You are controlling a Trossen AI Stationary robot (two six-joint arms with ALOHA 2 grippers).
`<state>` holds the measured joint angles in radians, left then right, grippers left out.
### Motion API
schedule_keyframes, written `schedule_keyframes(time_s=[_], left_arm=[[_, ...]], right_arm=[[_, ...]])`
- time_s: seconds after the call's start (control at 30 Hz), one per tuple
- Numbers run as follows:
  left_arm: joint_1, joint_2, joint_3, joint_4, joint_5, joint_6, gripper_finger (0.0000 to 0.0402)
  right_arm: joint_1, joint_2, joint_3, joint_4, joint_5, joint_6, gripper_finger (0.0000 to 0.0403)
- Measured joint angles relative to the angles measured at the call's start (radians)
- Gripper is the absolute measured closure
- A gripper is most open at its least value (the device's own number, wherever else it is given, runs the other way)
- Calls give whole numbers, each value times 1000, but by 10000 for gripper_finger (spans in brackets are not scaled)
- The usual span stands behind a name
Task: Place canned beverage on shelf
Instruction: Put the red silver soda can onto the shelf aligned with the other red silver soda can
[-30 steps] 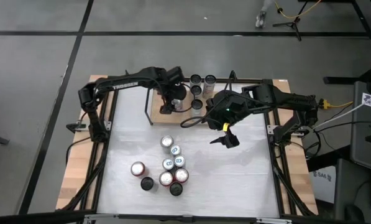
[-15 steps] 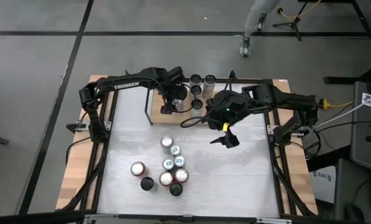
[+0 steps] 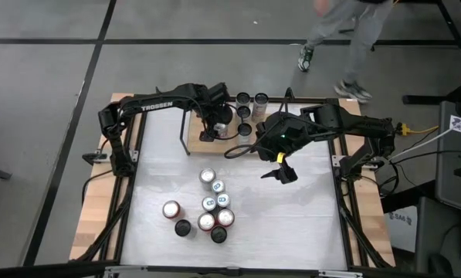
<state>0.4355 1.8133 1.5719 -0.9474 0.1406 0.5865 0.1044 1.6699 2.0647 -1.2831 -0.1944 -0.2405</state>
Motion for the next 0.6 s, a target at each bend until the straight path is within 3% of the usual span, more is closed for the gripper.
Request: schedule_keyframes(time_s=[0.17,0.33,0.6], left_arm=[[0,0,0,3,-9,11,77],[-18,-1,0,40,-124,-13,77],[-27,-1,0,44,-96,0,77]], right_arm=[[0,0,0,0,0,0,13],[0,0,0,0,0,0,13],[0,0,0,0,0,0,13]])
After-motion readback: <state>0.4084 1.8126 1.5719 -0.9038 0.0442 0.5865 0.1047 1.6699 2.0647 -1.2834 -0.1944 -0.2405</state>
